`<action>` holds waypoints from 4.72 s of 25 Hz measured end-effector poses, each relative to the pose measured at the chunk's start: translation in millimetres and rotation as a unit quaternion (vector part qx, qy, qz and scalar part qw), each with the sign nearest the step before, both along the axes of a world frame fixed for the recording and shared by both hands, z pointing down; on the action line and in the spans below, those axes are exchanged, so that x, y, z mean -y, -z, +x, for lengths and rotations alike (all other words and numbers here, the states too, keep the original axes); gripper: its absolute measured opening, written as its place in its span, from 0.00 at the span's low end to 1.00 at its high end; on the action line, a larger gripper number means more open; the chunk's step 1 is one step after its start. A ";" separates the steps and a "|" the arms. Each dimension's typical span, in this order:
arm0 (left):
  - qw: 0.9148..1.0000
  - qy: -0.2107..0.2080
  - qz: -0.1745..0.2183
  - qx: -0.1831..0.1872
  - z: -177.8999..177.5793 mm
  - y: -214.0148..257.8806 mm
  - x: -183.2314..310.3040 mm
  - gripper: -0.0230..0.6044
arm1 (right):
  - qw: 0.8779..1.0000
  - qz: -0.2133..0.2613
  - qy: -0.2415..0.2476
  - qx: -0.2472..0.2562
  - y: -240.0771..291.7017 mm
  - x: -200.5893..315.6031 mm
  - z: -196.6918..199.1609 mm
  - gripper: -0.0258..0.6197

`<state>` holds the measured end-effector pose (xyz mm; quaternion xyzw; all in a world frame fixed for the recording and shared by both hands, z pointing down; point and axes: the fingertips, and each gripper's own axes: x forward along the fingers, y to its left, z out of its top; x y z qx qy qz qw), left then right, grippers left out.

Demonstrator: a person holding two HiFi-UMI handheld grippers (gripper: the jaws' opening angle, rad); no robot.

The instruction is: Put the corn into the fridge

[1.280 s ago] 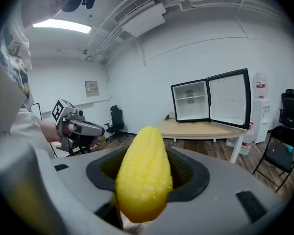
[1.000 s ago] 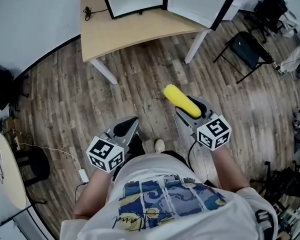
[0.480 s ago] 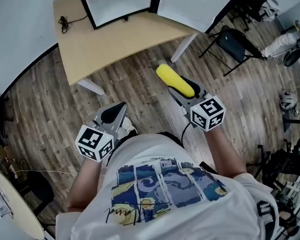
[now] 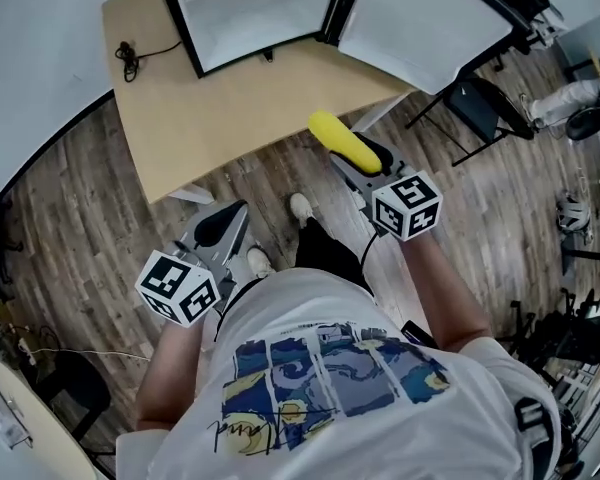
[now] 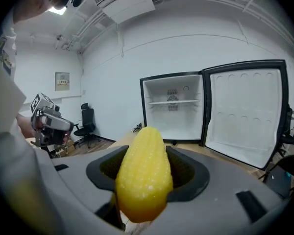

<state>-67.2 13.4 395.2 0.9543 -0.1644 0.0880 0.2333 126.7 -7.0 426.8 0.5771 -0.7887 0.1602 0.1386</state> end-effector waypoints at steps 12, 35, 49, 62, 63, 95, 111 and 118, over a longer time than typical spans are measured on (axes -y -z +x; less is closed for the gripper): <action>0.990 0.134 0.005 0.042 15.6 -2.4 121.1 0.05 | 0.995 -0.001 0.102 -0.016 -51.9 218.8 27.5 0.41; 0.966 0.223 0.002 0.128 59.4 -18.8 211.6 0.05 | 0.975 -0.023 0.208 -0.067 -152.2 450.1 11.4 0.41; 0.955 0.263 -0.009 0.138 42.4 -23.5 225.3 0.05 | 0.971 -0.055 0.213 -0.099 -185.5 504.8 -3.8 0.41; 0.955 0.264 -0.014 0.135 38.3 -26.1 230.3 0.05 | 0.961 -0.071 0.221 -0.150 -202.1 505.4 -5.9 0.41; 0.955 0.264 -0.015 0.134 38.1 -26.2 230.4 0.05 | 0.961 -0.070 0.220 -0.151 -202.0 505.3 -5.8 0.41; 0.977 0.191 0.015 0.094 12.5 -15.7 182.8 0.05 | 0.982 -0.044 0.123 -0.134 -143.4 426.0 43.4 0.43; 0.983 0.160 0.032 0.086 -52.7 -25.5 117.7 0.05 | 0.998 -0.041 0.043 -0.029 -88.5 208.8 15.8 0.07; 0.981 0.170 0.032 0.086 -92.9 -36.7 78.3 0.05 | 0.994 -0.049 0.095 -0.030 -76.0 102.1 -42.5 0.06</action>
